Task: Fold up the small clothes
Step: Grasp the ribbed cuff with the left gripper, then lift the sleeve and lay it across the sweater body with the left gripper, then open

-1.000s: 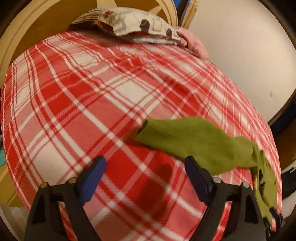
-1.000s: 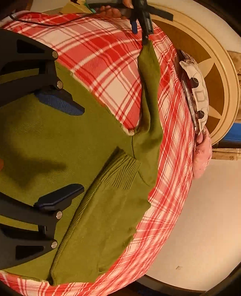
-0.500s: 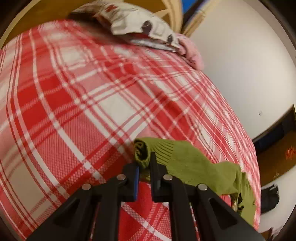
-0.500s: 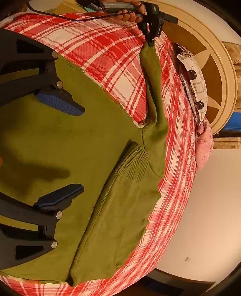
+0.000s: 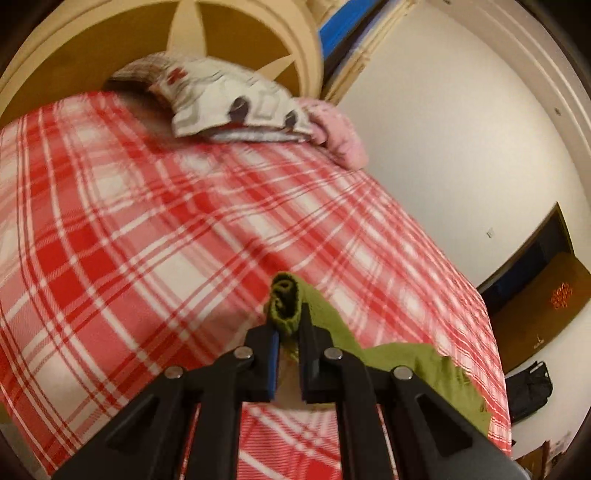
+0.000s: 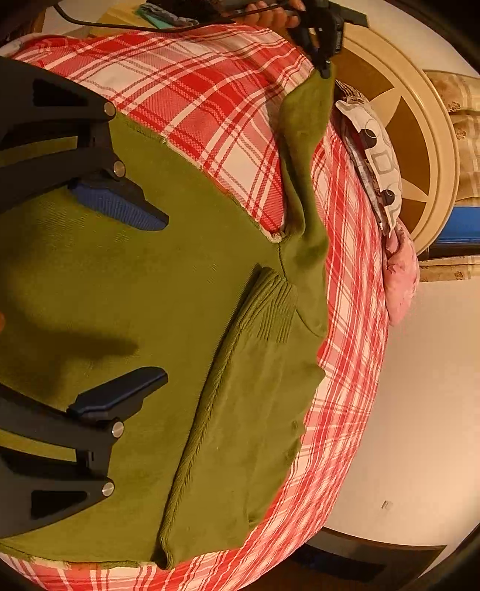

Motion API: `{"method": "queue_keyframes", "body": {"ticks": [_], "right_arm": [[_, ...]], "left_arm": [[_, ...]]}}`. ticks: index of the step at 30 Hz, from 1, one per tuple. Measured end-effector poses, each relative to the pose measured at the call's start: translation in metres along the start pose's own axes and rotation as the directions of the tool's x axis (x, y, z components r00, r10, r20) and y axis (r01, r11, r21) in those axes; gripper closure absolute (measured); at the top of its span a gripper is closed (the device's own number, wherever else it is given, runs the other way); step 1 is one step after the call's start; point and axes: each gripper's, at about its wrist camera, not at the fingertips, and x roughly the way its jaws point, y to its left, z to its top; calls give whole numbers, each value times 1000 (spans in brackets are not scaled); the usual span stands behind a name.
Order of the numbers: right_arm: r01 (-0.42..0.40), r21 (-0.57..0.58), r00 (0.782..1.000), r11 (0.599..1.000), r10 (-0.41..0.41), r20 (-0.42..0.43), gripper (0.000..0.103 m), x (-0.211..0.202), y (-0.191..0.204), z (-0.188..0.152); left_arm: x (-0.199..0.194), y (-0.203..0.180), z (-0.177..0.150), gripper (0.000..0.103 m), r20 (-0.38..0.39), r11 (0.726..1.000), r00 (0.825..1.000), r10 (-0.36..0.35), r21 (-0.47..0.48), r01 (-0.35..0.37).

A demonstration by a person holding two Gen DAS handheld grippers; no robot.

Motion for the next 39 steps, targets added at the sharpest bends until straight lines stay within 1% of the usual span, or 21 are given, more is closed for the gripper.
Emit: {"method": "queue_keyframes", "body": {"ticks": [2, 5, 9, 15, 17, 22, 27, 29, 31, 37, 39], "right_arm": [[2, 5, 1000, 1000, -2, 9, 26, -5, -3, 0], [4, 24, 1000, 1000, -4, 25, 26, -15, -11, -1], [9, 52, 999, 999, -11, 47, 26, -28, -23, -3], [14, 91, 997, 996, -20, 72, 26, -43, -43, -10], [16, 109, 997, 994, -24, 78, 26, -49, -50, -14], [25, 155, 995, 988, -40, 94, 26, -61, -71, -24], [33, 199, 993, 979, -56, 108, 26, -76, -91, -34], [36, 222, 992, 974, -62, 112, 26, -81, -100, -39], [37, 244, 991, 969, -67, 114, 26, -85, -108, -44], [50, 297, 991, 953, -84, 104, 26, -94, -133, -58], [57, 310, 991, 949, -92, 98, 26, -96, -140, -62]], "left_arm": [[-7, -17, 6, 95, 16, 999, 1000, -26, 23, 26], [-20, -48, 16, 95, 47, 995, 995, -83, 50, 81], [-40, -93, 29, 95, 88, 985, 983, -162, 70, 156], [-60, -143, 30, 95, 120, 973, 968, -221, 87, 212], [-60, -160, 26, 95, 117, 968, 964, -239, 101, 228], [-55, -207, 13, 96, 81, 948, 951, -298, 143, 285], [-54, -260, -7, 96, 67, 919, 937, -344, 227, 321], [-53, -276, -15, 96, 61, 912, 935, -349, 252, 324], [-47, -291, -25, 96, 38, 905, 935, -354, 267, 332], [-29, -323, -50, 96, -17, 894, 939, -343, 300, 332], [-27, -333, -57, 96, -33, 889, 938, -344, 310, 337]]}}
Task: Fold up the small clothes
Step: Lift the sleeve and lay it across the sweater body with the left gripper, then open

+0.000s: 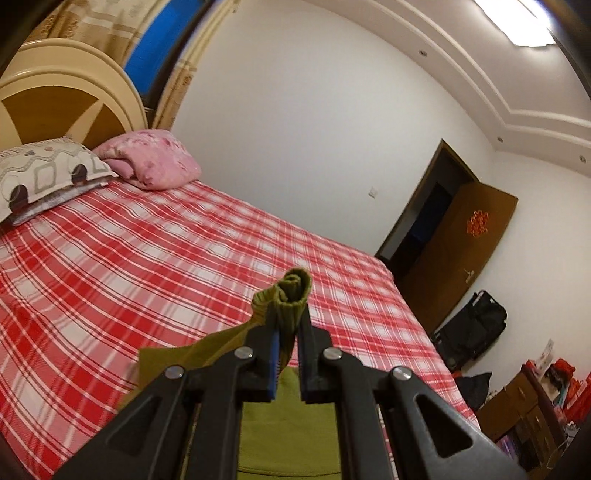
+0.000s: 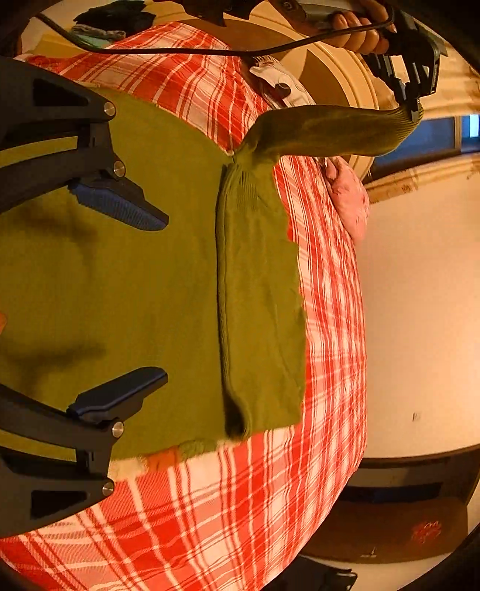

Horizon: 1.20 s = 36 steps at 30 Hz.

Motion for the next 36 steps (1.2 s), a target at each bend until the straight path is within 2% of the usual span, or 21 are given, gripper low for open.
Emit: {"method": "queue_keyframes", "body": {"ticks": [10, 19, 23, 32, 36], "right_arm": [[37, 50, 999, 998, -36, -29, 26, 1, -32, -13], [46, 79, 998, 996, -43, -40, 26, 7, -44, -24], [51, 92, 998, 994, -47, -49, 26, 11, -49, -27], [55, 129, 997, 990, -48, -53, 26, 19, -61, -32], [54, 137, 998, 989, -47, -50, 26, 20, -65, -33]], "left_arm": [[29, -50, -22, 96, -57, 998, 998, -38, 48, 41], [67, -88, -62, 96, -147, 994, 988, -51, 86, 64], [92, -105, -92, 96, -199, 992, 979, -44, 110, 67], [146, -130, -161, 93, -293, 976, 955, 40, 218, 26], [149, -136, -180, 88, -346, 964, 938, 28, 257, 66]]}}
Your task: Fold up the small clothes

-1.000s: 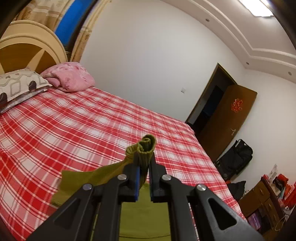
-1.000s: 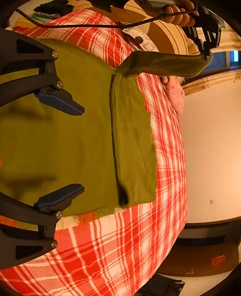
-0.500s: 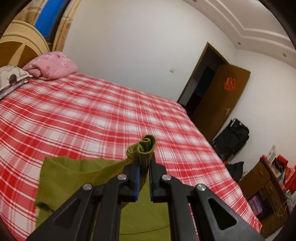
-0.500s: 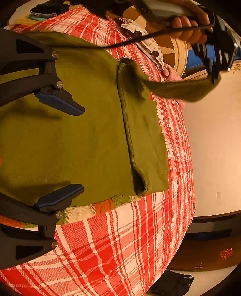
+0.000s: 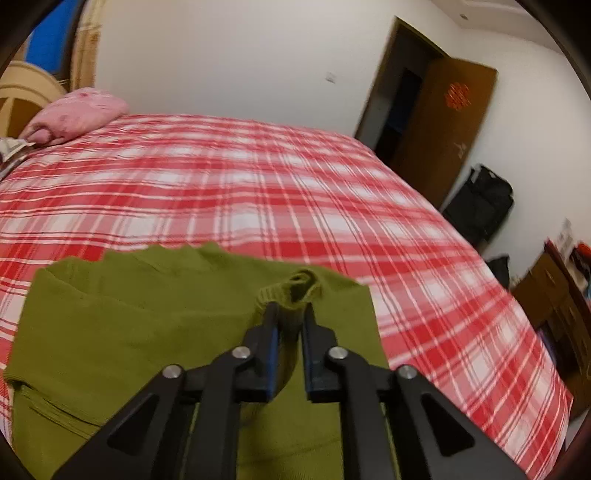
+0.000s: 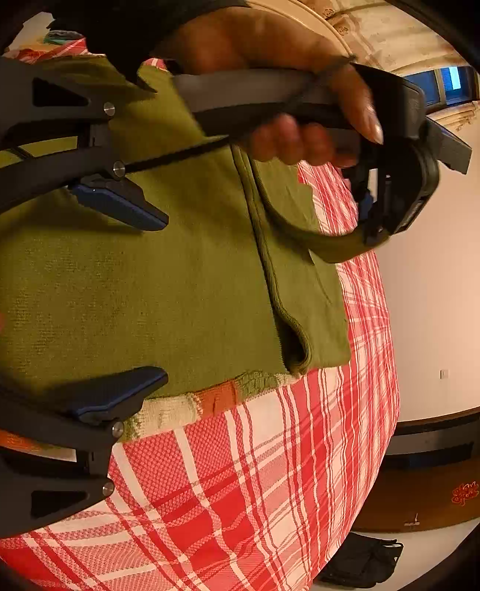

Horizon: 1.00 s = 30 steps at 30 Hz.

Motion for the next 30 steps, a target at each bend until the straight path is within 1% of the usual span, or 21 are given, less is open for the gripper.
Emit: {"method": "queue_keyframes", "body": {"ticks": [1, 3, 5, 7, 9, 10, 11, 12, 13, 14, 16, 18, 20, 21, 22, 25, 26, 28, 29, 30], "right_arm": [[2, -1, 1000, 1000, -2, 2, 26, 0, 1, -1], [5, -7, 1000, 1000, -5, 7, 26, 0, 2, -1], [9, -14, 1000, 1000, -9, 9, 26, 1, 3, -1], [5, -13, 1000, 1000, -5, 12, 26, 0, 2, -1], [-2, -8, 1000, 1000, 2, 14, 26, -1, 1, 0], [-3, -3, 1000, 1000, 3, 21, 26, -4, 0, 2], [-1, 1, 1000, 1000, 1, 26, 26, -5, -1, 3], [0, 19, 999, 1000, 0, 33, 26, -9, -4, 6], [-11, 35, 999, 999, 10, 35, 26, -12, -6, 11], [-33, 52, 999, 998, 31, 42, 26, -16, -9, 19], [-54, 59, 996, 997, 50, 71, 26, -23, -11, 35], [-60, 56, 995, 997, 55, 88, 26, -24, -11, 57], [-53, 66, 995, 996, 47, 84, 26, -10, -14, 86], [-50, 73, 996, 996, 45, 73, 26, -1, -16, 97], [-48, 80, 998, 996, 44, 54, 26, 13, -19, 111], [-19, 74, 999, 997, 17, 27, 35, 42, -18, 138], [1, 63, 1000, 998, -2, 20, 36, 53, -17, 147], [25, 37, 1000, 999, -24, -8, 36, 72, -13, 161], [33, 21, 999, 999, -33, -41, 36, 87, -11, 166], [41, 20, 998, 999, -40, -55, 36, 95, -11, 168]], "left_arm": [[-3, -1, -3, 87, -6, 1000, 1000, -16, 14, 16], [-11, 2, -6, 76, 1, 999, 1000, -14, 35, 14], [-24, 9, -10, 48, 14, 999, 1000, -18, 51, 17], [-38, 21, -15, 39, 47, 997, 999, 6, 73, -10], [-52, 45, -21, 38, 73, 991, 994, 81, 102, -88], [-56, 57, -23, 35, 78, 985, 989, 122, 114, -131], [-57, 71, -25, 31, 80, 972, 979, 188, 127, -197], [-58, 86, -27, 31, 83, 957, 965, 248, 131, -257], [-60, 101, -29, 31, 82, 945, 953, 292, 129, -300], [-62, 126, -32, 31, 70, 929, 936, 345, 120, -351], [-64, 163, -36, 31, 38, 907, 911, 411, 82, -412], [-61, 193, -40, 31, -2, 902, 902, 431, 36, -430], [-53, 213, -44, 31, -44, 893, 893, 449, 7, -449], [-48, 221, -47, 31, -60, 892, 891, 451, -11, -452], [-45, 225, -51, 31, -72, 895, 894, 443, -19, -445], [-40, 222, -56, 30, -73, 896, 894, 443, -8, -444], [-39, 220, -56, 26, -72, 899, 896, 438, 5, -439], [-34, 220, -58, 25, -82, 895, 892, 445, 16, -446], [-33, 220, -58, 25, -87, 896, 892, 443, 15, -443], [-31, 225, -58, 24, -94, 899, 895, 436, 8, -437]]}}
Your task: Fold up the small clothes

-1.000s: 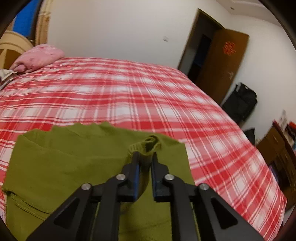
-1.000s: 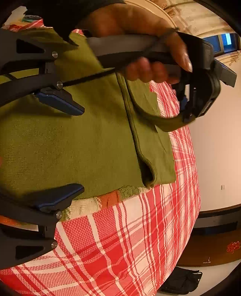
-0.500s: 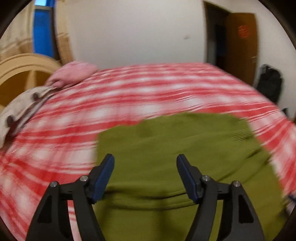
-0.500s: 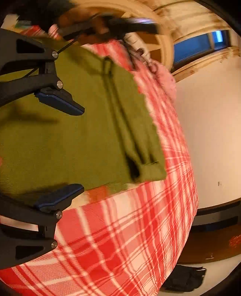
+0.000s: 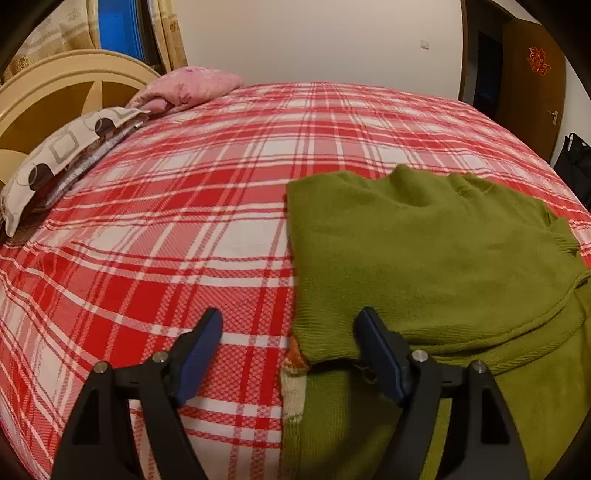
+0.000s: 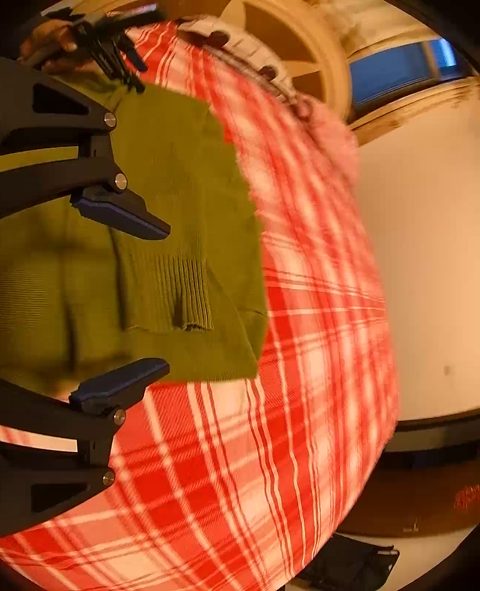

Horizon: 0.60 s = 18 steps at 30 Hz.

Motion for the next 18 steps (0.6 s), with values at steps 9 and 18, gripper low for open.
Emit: {"method": "queue_keyframes", "body": {"ticks": [9, 18], "right_arm": [[123, -147, 988, 981, -136, -78, 75, 52, 23, 3], [139, -210, 990, 968, -137, 24, 89, 22, 41, 1]], "left_arm": [[7, 19, -6, 7, -36, 995, 999, -33, -94, 30], [8, 22, -6, 4, -38, 993, 998, -48, -110, 43]]}}
